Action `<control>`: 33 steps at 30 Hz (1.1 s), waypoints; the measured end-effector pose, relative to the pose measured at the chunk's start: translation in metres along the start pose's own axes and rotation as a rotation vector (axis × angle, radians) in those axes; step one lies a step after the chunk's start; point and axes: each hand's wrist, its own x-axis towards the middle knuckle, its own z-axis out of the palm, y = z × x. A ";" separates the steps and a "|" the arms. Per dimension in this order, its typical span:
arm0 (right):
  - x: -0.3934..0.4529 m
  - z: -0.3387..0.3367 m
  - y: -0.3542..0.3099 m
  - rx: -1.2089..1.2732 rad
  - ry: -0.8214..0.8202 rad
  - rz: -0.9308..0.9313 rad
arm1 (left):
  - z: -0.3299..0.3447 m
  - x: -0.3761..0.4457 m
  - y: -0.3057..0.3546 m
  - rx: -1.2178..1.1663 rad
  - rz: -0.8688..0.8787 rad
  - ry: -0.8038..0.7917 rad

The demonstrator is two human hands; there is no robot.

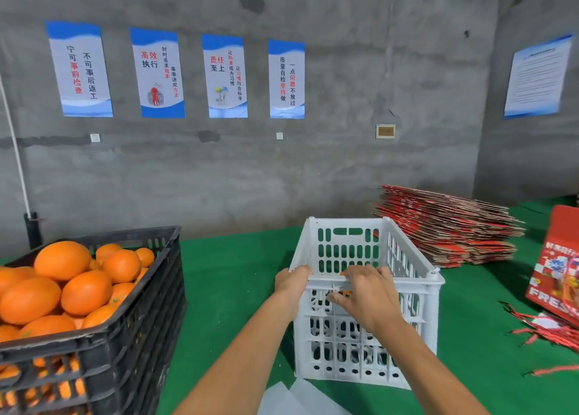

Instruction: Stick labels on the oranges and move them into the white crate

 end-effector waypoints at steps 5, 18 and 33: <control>-0.004 0.014 -0.001 0.036 0.139 -0.076 | 0.003 0.005 -0.003 -0.125 0.009 0.096; -0.003 0.036 -0.124 0.298 0.291 -0.283 | -0.129 -0.006 -0.003 -0.274 0.299 0.350; -0.001 0.040 -0.146 0.162 0.086 -0.353 | -0.160 -0.016 -0.022 -0.323 0.220 0.282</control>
